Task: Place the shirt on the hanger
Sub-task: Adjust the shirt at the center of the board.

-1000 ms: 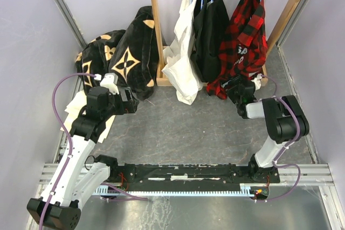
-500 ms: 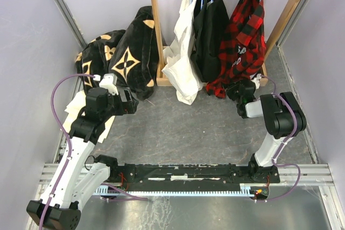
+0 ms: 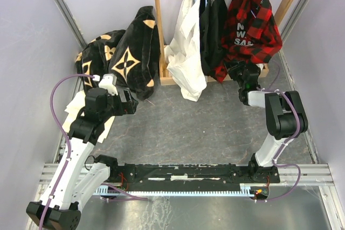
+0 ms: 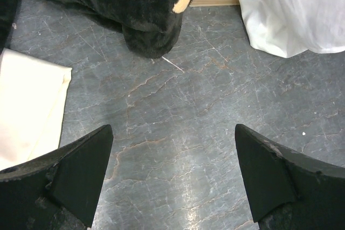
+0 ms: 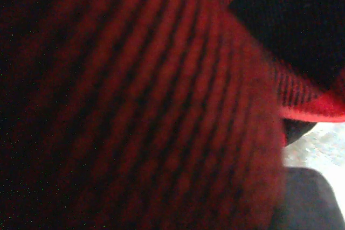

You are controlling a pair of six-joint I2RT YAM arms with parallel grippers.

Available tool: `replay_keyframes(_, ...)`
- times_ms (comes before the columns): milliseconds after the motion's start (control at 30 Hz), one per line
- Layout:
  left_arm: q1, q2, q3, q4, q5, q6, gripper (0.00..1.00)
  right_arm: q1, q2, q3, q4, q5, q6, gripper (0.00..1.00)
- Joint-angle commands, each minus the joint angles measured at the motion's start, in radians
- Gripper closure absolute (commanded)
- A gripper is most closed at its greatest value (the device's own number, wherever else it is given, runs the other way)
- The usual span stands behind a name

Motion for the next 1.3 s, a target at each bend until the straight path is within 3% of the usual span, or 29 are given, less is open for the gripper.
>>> replay_keyframes(0,0.000,-0.011,0.043,0.019,-0.010,-0.024,0.00,0.001,-0.086,0.056,0.084,-0.006,0.006,1.00)
replay_keyframes(800,0.001,0.003,0.046,0.015,-0.018,-0.022,0.00,-0.005,0.206,0.543,-0.371,0.104,-0.329,0.97)
replay_keyframes(1100,0.000,0.013,0.036,0.026,-0.015,-0.020,0.00,-0.005,0.221,0.433,-0.353,0.134,-0.393,0.92)
replay_keyframes(1267,-0.001,0.018,0.029,0.033,-0.014,-0.019,0.00,-0.007,0.209,0.363,-0.336,0.144,-0.418,0.82)
